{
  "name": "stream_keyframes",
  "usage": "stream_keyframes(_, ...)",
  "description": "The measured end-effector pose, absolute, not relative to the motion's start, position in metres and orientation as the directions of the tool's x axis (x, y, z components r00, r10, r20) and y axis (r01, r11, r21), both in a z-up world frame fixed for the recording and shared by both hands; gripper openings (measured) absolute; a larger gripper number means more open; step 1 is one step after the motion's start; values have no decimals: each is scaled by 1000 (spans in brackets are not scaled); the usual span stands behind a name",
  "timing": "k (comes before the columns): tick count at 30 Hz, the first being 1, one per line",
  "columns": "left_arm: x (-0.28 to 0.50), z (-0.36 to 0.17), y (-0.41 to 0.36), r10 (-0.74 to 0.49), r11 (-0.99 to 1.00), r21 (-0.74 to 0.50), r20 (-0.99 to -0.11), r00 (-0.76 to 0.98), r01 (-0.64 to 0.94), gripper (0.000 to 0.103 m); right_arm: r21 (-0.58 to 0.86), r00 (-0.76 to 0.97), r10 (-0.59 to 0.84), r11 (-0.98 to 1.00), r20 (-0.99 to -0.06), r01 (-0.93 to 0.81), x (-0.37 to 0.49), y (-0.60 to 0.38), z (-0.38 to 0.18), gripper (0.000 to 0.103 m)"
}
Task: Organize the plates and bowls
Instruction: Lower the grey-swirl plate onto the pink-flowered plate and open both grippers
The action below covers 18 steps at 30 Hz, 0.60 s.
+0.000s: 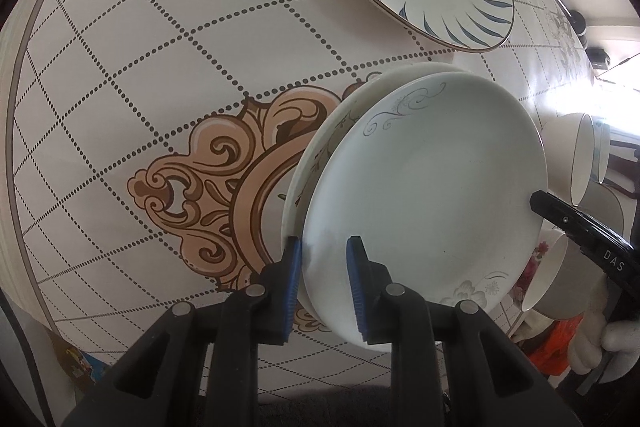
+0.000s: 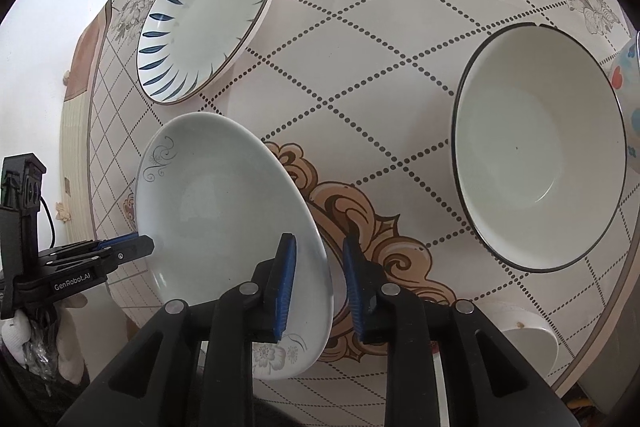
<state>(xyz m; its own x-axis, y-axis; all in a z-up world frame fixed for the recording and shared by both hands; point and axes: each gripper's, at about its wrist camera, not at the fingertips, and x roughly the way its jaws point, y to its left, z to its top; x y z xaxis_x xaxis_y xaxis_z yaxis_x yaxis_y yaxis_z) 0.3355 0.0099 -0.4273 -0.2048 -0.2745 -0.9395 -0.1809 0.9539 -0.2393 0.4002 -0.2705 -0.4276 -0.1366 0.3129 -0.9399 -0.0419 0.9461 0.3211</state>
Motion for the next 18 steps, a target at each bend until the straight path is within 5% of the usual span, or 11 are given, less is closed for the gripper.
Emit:
stream_keyframes(3,334,-422,11,-272,954,-238,-942,-196,-180,27,323,-140,313,945,-939,-56,400,-268,-426,10)
stream_keyframes(18,343,-377,-1,-244,965,-229,-963,-112,-127,30,319,-169,308,946,-936,-46,395,-270,-432,8)
